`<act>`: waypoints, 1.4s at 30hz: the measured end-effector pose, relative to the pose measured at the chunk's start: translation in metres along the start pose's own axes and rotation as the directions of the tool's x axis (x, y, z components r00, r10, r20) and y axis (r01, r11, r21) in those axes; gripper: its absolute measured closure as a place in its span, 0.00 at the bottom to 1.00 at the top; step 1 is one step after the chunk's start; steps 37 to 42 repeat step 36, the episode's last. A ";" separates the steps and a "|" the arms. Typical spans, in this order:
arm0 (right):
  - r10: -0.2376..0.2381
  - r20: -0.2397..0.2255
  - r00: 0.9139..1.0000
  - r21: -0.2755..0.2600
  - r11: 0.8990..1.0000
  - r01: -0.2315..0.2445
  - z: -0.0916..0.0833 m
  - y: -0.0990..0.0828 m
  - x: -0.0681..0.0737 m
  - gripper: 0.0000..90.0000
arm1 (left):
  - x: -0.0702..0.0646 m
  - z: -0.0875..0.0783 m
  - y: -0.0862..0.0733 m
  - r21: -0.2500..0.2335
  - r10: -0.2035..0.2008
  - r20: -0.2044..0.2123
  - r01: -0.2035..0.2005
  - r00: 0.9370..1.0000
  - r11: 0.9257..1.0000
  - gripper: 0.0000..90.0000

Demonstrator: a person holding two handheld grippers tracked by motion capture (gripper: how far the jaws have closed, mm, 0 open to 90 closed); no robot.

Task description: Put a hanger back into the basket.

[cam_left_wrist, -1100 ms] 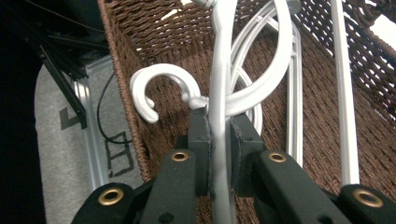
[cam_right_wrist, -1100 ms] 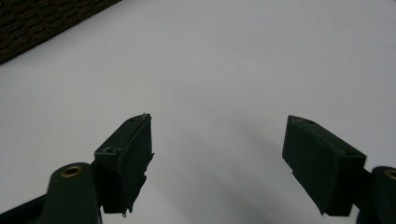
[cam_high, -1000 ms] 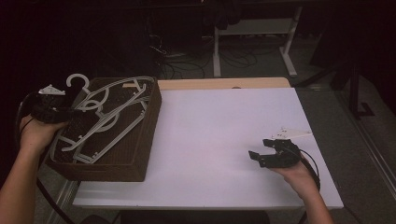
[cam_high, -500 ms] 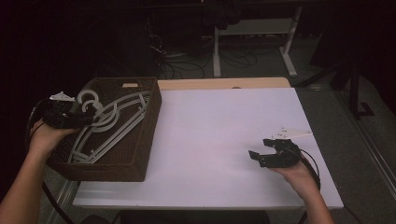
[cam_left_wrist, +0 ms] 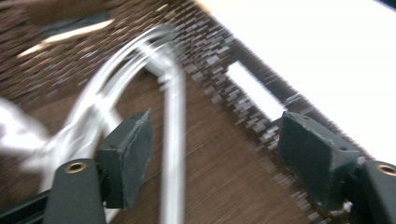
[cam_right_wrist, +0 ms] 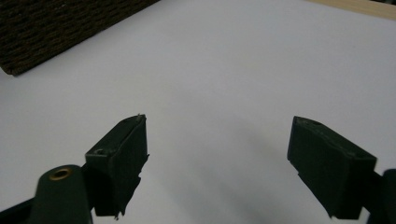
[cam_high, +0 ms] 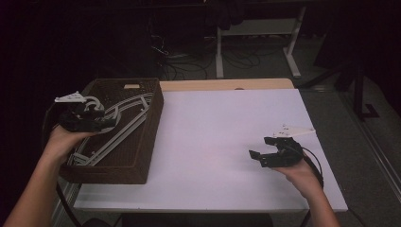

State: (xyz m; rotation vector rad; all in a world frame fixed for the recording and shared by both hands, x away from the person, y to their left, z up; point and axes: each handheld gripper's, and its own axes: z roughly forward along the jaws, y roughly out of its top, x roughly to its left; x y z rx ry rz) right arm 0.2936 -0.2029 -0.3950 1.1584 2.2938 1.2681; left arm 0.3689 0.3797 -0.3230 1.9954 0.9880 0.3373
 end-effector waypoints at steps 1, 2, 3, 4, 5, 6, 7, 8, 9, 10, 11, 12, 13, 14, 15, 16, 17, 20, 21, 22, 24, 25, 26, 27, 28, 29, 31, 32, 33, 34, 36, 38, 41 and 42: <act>0.002 -0.006 1.000 -0.007 1.000 -0.002 -0.002 0.004 0.000 0.20 | -0.006 0.002 0.001 -0.014 0.003 0.023 -0.003 1.000 1.000 0.25; 0.006 -0.014 1.000 -0.014 1.000 -0.006 -0.003 0.006 0.000 0.20 | -0.019 0.006 0.004 -0.033 0.023 0.061 -0.021 0.998 0.999 0.24; 0.006 -0.014 1.000 -0.014 1.000 -0.006 -0.003 0.006 0.000 0.20 | -0.019 0.006 0.004 -0.033 0.023 0.061 -0.021 0.998 0.999 0.23; 0.007 -0.026 1.000 -0.022 1.000 -0.007 -0.005 0.011 0.000 0.18 | -0.032 0.010 0.006 -0.048 0.042 0.094 -0.038 0.995 0.998 0.22; 0.007 -0.026 1.000 -0.022 1.000 -0.007 -0.005 0.011 0.000 0.18 | -0.032 0.010 0.006 -0.048 0.042 0.094 -0.038 0.995 0.998 0.21; 0.000 -0.023 1.000 -0.026 1.000 0.000 -0.007 0.015 0.000 0.17 | -0.044 0.013 0.007 -0.063 0.056 0.126 -0.049 0.990 0.997 0.20; 0.000 -0.023 1.000 -0.026 1.000 0.000 -0.007 0.015 0.000 0.17 | -0.044 0.013 0.007 -0.063 0.056 0.126 -0.049 0.990 0.997 0.20; -0.007 -0.024 1.000 -0.032 0.999 0.007 -0.009 0.019 0.000 0.15 | -0.049 0.015 0.007 -0.072 0.058 0.138 -0.048 0.989 0.996 0.19; -0.011 -0.027 1.000 -0.038 0.999 0.010 -0.011 0.021 0.000 0.15 | -0.061 0.019 0.007 -0.091 0.079 0.167 -0.065 0.983 0.994 0.18; -0.012 -0.030 0.999 -0.046 0.999 0.011 -0.011 0.024 0.000 0.14 | -0.066 0.021 0.006 -0.092 0.089 0.176 -0.073 0.980 0.993 0.18; -0.012 -0.030 0.999 -0.046 0.999 0.011 -0.011 0.024 0.000 0.14 | -0.066 0.021 0.006 -0.092 0.089 0.176 -0.073 0.980 0.993 0.17; -0.024 -0.034 0.999 -0.060 0.998 0.022 -0.013 0.028 0.000 0.13 | -0.070 0.022 0.005 -0.096 0.098 0.185 -0.081 0.978 0.992 0.17; -0.024 -0.034 0.999 -0.060 0.998 0.022 -0.013 0.028 0.000 0.13 | -0.074 0.024 0.005 -0.101 0.104 0.197 -0.085 0.975 0.991 0.17; -0.033 -0.039 0.999 -0.067 0.997 0.030 -0.014 0.033 0.000 0.11 | -0.081 0.026 0.004 -0.109 0.119 0.209 -0.098 0.971 0.989 0.16; -0.033 -0.039 0.999 -0.067 0.997 0.030 -0.014 0.033 0.000 0.11 | -0.081 0.026 0.004 -0.109 0.119 0.209 -0.098 0.971 0.989 0.15; -0.042 -0.040 0.998 -0.074 0.997 0.039 -0.014 0.037 0.001 0.09 | -0.085 0.028 0.001 -0.117 0.133 0.215 -0.110 0.968 0.987 0.14; -0.042 -0.040 0.998 -0.074 0.997 0.039 -0.014 0.037 0.001 0.09 | -0.085 0.028 0.001 -0.117 0.133 0.215 -0.110 0.968 0.987 0.13; -0.057 -0.044 0.997 -0.077 0.996 0.053 -0.013 0.045 0.002 0.01 | -0.090 0.033 -0.005 -0.124 0.148 0.239 -0.121 0.960 0.985 0.08; -0.057 -0.044 0.997 -0.077 0.996 0.053 -0.013 0.045 0.002 0.01 | -0.090 0.033 -0.005 -0.124 0.148 0.239 -0.121 0.960 0.985 0.05; -0.063 -0.044 0.997 -0.078 0.995 0.059 -0.012 0.046 0.002 0.01 | -0.091 0.035 -0.005 -0.114 0.154 0.241 -0.129 0.958 0.985 0.05; -0.069 -0.042 0.997 -0.085 0.994 0.065 -0.012 0.048 0.002 0.01 | -0.094 0.037 -0.007 -0.101 0.162 0.249 -0.141 0.955 0.985 0.00; -0.070 -0.039 0.997 -0.085 0.994 0.067 -0.012 0.048 0.002 0.01 | -0.094 0.037 -0.007 -0.103 0.160 0.255 -0.138 0.954 0.985 0.00; -0.069 -0.040 0.997 -0.086 0.994 0.066 -0.012 0.048 0.001 0.01 | -0.094 0.038 -0.008 -0.104 0.159 0.262 -0.136 0.952 0.985 0.00; -0.068 -0.041 0.997 -0.086 0.994 0.065 -0.011 0.048 0.001 0.01 | -0.094 0.038 -0.008 -0.104 0.159 0.261 -0.136 0.952 0.985 0.00; -0.067 -0.043 0.997 -0.085 0.994 0.063 -0.011 0.047 0.001 0.01 | -0.095 0.038 -0.009 -0.104 0.161 0.262 -0.138 0.951 0.985 0.00; -0.067 -0.043 0.997 -0.085 0.994 0.063 -0.011 0.047 0.001 0.01 | -0.095 0.038 -0.009 -0.104 0.161 0.262 -0.138 0.951 0.985 0.00; -0.063 -0.044 0.997 -0.085 0.995 0.059 -0.010 0.045 0.000 0.01 | -0.095 0.038 -0.009 -0.105 0.161 0.265 -0.138 0.951 0.985 0.00; -0.065 -0.046 0.997 -0.079 0.995 0.061 -0.009 0.043 -0.001 0.01 | -0.095 0.037 -0.009 -0.109 0.163 0.262 -0.139 0.951 0.984 0.00; -0.064 -0.046 0.997 -0.077 0.995 0.060 -0.009 0.042 -0.001 0.01 | -0.095 0.037 -0.009 -0.112 0.162 0.262 -0.137 0.951 0.984 0.00; -0.064 -0.046 0.997 -0.077 0.995 0.060 -0.009 0.042 -0.001 0.01 | -0.095 0.037 -0.009 -0.112 0.162 0.262 -0.137 0.951 0.984 0.00; -0.062 -0.045 0.997 -0.075 0.996 0.058 -0.008 0.040 -0.001 0.01 | -0.097 0.036 -0.009 -0.117 0.164 0.262 -0.138 0.951 0.984 0.00; -0.062 -0.045 0.997 -0.075 0.996 0.058 -0.008 0.040 -0.001 0.01 | -0.097 0.036 -0.009 -0.117 0.164 0.262 -0.138 0.951 0.984 0.00; -0.062 -0.045 0.997 -0.075 0.996 0.058 -0.008 0.040 -0.001 0.01 | -0.097 0.036 -0.009 -0.117 0.164 0.262 -0.138 0.951 0.984 0.00; -0.062 -0.045 0.997 -0.075 0.996 0.058 -0.008 0.040 -0.001 0.01 | -0.097 0.036 -0.009 -0.117 0.164 0.262 -0.138 0.951 0.984 0.00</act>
